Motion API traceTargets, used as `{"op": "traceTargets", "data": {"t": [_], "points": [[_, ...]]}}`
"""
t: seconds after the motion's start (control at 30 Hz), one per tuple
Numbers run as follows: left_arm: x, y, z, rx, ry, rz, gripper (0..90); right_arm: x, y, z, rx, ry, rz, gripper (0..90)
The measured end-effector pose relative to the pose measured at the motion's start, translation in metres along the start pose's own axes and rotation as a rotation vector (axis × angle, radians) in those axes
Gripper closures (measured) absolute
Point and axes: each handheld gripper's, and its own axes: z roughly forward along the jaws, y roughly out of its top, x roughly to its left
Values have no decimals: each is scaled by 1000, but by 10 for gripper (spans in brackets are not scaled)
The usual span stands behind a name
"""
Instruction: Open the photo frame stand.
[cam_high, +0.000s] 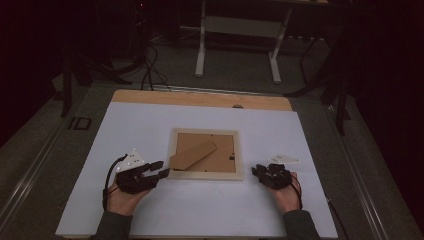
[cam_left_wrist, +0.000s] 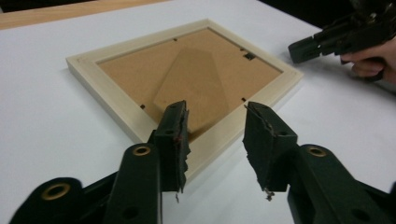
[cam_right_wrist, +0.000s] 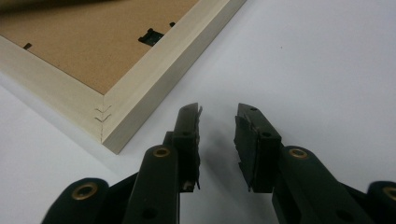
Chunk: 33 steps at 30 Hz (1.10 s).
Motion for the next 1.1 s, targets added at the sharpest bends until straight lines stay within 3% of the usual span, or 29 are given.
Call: {"op": "traceTargets", "data": {"t": [0.27, 0.47, 0.7, 0.93, 1.1], "points": [[5, 16, 7, 37, -15, 19, 582, 0, -1, 1, -1, 3, -1, 654], [11, 28, 14, 53, 4, 21, 547, -1, -2, 2, 2, 3, 2, 626], [17, 37, 22, 76, 12, 14, 529, -1, -3, 3, 3, 6, 8, 616], [22, 51, 37, 89, -16, 3, 538, 0, -3, 2, -5, 11, 13, 612], [24, 59, 45, 101, -2, -1, 522, -1, -3, 2, -8, 12, 18, 606]]}}
